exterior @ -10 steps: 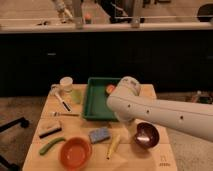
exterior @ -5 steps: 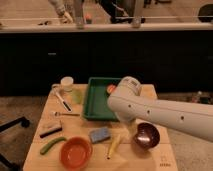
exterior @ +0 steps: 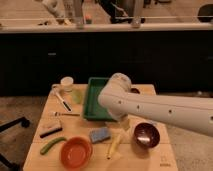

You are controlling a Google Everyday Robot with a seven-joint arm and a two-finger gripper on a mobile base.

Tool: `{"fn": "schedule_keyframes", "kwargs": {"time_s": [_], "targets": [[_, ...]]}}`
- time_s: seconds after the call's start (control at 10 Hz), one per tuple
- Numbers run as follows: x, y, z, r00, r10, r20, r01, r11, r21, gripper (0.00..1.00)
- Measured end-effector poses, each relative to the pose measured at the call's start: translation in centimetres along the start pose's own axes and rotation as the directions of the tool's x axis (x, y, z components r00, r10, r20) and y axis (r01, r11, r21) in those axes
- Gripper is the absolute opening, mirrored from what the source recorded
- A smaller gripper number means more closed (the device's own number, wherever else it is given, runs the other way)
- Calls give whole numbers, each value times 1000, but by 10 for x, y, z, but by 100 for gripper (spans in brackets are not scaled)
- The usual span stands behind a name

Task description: Stack cups on top of each other

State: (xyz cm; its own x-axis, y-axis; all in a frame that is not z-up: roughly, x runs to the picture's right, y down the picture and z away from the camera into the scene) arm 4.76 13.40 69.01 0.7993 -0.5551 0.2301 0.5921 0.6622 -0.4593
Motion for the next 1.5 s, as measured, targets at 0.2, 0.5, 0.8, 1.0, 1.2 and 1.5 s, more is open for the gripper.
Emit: {"fn": "schedule_keyframes", "kwargs": {"time_s": [0.2,0.5,0.8,1.0,1.2,1.5], "targets": [[-10,-22,-6,1000,-27,-5,27,1000,10,80],[-25,-59,-7,997,-75,-10,75,997,13,80],[-26,-68,-5,995,-102,-15,102,995,9,80],[-28,-73,-3,994,-111,-14,111,994,-1,80],[-32,-79,0,992,-125,-11,124,992,-7,80],[-33,-80,0,992,-126,-11,126,992,-8,80]]}}
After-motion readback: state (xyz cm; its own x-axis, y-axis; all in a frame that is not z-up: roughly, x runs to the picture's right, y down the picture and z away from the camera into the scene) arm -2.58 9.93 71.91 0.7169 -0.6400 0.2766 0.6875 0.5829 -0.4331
